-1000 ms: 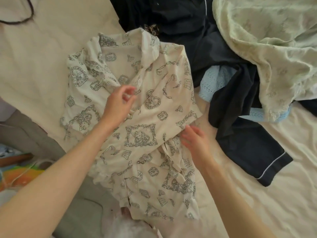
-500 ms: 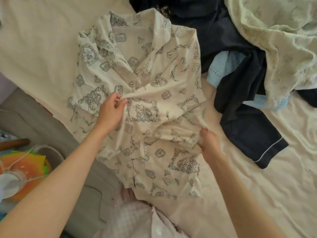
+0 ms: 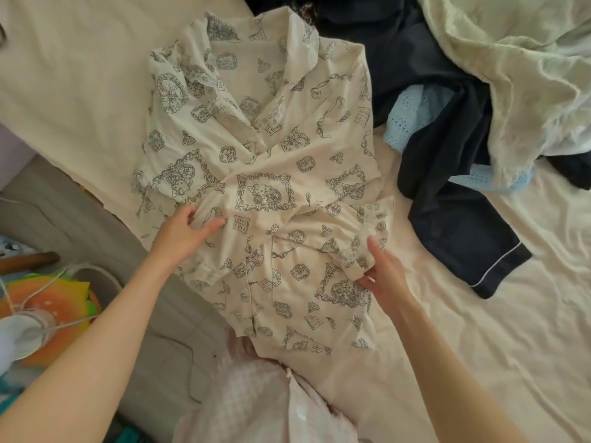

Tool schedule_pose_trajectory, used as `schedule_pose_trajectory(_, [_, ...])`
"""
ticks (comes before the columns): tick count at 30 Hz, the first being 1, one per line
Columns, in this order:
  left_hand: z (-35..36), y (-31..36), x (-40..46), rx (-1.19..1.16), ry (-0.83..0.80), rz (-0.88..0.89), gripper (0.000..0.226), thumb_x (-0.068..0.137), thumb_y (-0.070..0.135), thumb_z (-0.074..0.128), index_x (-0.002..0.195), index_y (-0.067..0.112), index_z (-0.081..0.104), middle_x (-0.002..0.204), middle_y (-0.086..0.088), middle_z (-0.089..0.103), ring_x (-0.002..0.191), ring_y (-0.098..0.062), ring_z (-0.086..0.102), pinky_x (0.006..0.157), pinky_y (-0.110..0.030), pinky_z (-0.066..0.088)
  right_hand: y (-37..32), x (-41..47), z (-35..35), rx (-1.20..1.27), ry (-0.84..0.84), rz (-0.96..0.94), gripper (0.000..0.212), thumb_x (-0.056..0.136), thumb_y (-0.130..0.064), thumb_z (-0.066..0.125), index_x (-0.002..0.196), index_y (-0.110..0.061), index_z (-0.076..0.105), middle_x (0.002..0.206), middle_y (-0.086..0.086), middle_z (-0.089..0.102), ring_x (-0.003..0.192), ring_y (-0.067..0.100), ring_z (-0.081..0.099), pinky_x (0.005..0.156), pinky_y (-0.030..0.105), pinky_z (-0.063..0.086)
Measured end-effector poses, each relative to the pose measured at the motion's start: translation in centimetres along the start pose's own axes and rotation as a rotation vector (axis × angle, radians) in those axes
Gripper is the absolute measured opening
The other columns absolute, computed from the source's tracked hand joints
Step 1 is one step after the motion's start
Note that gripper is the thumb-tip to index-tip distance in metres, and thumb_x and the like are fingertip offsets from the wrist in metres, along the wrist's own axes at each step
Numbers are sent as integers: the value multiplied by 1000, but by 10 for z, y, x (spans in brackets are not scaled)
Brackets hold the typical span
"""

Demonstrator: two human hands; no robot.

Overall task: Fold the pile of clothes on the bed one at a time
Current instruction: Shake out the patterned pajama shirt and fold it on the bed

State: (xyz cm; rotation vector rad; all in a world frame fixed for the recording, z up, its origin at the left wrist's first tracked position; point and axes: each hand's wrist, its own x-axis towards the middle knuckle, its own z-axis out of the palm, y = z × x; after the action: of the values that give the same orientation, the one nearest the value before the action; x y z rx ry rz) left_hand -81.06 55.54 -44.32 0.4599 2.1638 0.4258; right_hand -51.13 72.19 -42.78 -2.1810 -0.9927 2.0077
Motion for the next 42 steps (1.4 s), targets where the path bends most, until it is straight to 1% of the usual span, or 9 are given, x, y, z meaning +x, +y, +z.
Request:
schedule_pose_trajectory(3, [-7, -22, -15, 34, -52, -29, 36, 84, 42, 65, 108, 16, 58, 103, 2, 65, 82, -12, 57, 65, -27, 42, 11, -4, 2, -192, 144, -18, 27, 92, -22, 60, 104, 2, 61, 78, 11, 63, 55, 14, 60, 53, 27, 44])
schedule_pose_trajectory(7, [-21, -33, -30, -96, -46, 32, 24, 88, 27, 64, 109, 16, 60, 87, 12, 60, 77, -2, 53, 62, -14, 36, 26, -15, 8, -150, 420, 0, 26, 94, -27, 53, 100, -2, 54, 85, 5, 59, 79, 21, 58, 68, 36, 48])
schedule_pose_trajectory(11, [-34, -38, -39, -169, 45, 17, 23, 87, 31, 64, 94, 10, 65, 78, -1, 61, 74, -22, 54, 62, -28, 39, 26, -36, 33, -272, 564, -223, 22, 97, -33, 44, 100, -11, 50, 80, -7, 51, 74, 13, 51, 72, 32, 40])
schedule_pose_trajectory(19, [-50, -39, -55, -795, -274, -179, 32, 68, 20, 67, 99, 13, 61, 87, -4, 72, 71, -11, 70, 53, -22, 55, -6, -42, 134, 0, -191, 14, 50, 95, -42, 51, 122, 0, 55, 127, 29, 53, 96, 24, 59, 81, 30, 50])
schedule_pose_trajectory(24, [-59, -57, -52, -997, -415, -272, 36, 70, 12, 64, 105, 8, 61, 98, -9, 72, 84, -19, 71, 70, -33, 59, 0, -43, 171, 249, -386, 183, 56, 94, -40, 54, 138, -9, 40, 141, 19, 41, 126, 27, 47, 98, 37, 45])
schedule_pose_trajectory(29, [-62, -74, -47, -832, -344, -278, 28, 78, 13, 66, 105, 5, 62, 83, -3, 74, 72, -14, 71, 57, -28, 58, 26, -60, 191, 154, -474, 164, 18, 91, -24, 60, 102, -9, 63, 97, 4, 73, 99, 18, 66, 89, 32, 50])
schedule_pose_trajectory(35, [-53, -108, -38, -525, -149, -265, 17, 85, 21, 67, 97, 9, 63, 92, -9, 67, 74, -17, 64, 57, -28, 59, 72, -72, 204, -148, -373, 138, 16, 95, -26, 55, 97, -11, 61, 91, 2, 71, 88, 17, 66, 85, 33, 55])
schedule_pose_trajectory(39, [-40, -129, -28, -79, -96, -246, 46, 90, 24, 62, 130, 8, 46, 124, -10, 55, 112, -26, 53, 93, -38, 45, 82, -69, 191, -513, -233, -4, 21, 98, -25, 48, 108, -10, 59, 109, 11, 66, 92, 20, 62, 81, 34, 54])
schedule_pose_trajectory(42, [-41, -132, -12, -118, 18, -118, 53, 94, 20, 54, 142, 11, 32, 147, -9, 36, 133, -26, 36, 109, -40, 30, 82, -65, 169, -644, -49, -223, 25, 98, -24, 46, 113, -10, 61, 105, 4, 66, 93, 18, 61, 79, 29, 51])
